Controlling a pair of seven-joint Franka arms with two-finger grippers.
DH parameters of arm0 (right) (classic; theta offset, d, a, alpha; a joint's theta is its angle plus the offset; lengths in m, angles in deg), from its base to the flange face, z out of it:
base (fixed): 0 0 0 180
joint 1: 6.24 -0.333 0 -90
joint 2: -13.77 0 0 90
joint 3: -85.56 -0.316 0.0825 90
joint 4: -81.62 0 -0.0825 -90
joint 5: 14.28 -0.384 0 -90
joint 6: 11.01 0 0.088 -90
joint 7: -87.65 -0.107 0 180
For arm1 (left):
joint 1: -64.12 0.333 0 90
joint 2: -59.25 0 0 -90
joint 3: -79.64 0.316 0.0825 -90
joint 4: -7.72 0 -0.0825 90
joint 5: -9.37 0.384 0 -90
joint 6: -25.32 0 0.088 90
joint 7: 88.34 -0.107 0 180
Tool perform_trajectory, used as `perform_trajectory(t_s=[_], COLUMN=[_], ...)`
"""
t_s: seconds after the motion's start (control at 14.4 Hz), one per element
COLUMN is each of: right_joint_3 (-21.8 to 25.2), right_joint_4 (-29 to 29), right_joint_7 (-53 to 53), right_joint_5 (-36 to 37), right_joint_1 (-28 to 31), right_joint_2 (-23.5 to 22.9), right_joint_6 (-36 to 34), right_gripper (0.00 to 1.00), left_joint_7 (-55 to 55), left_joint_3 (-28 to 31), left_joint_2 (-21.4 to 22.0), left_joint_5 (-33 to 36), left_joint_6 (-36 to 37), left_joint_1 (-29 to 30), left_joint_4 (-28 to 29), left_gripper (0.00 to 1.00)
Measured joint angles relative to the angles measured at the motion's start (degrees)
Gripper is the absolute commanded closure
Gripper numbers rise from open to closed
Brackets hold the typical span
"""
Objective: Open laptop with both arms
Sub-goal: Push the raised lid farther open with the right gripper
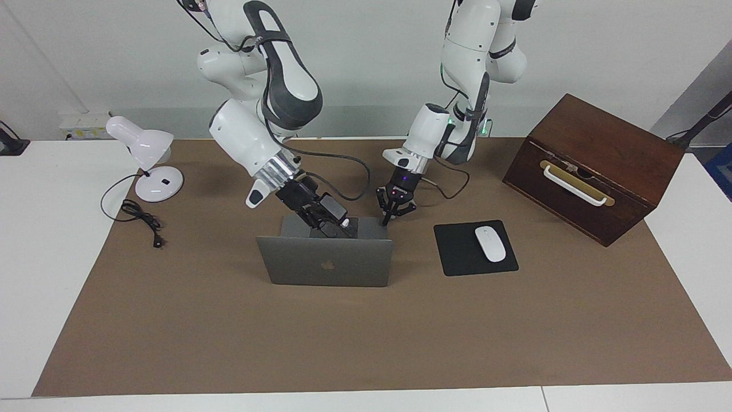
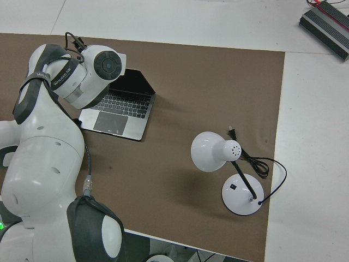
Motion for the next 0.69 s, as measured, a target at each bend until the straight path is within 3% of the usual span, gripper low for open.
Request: perform_trajectory(t_s=[0.69], right_joint_3=[0.0], right_joint_4=[-3.66], right_joint_7=[0.04], right_joint_5=[1.99], right_joint_1=[1.74], right_joint_2=[-2.58], right_joint_6=[-0.94], right_gripper=[0.0], left_joint_7=[-0.04], left_joint_3=[0.0], left_joint_2=[-0.01], left_joint_5=[0.0], left_joint_6=[-0.01], left_joint_1=[0.0], left_joint_4=[0.0], left_gripper=[1.0])
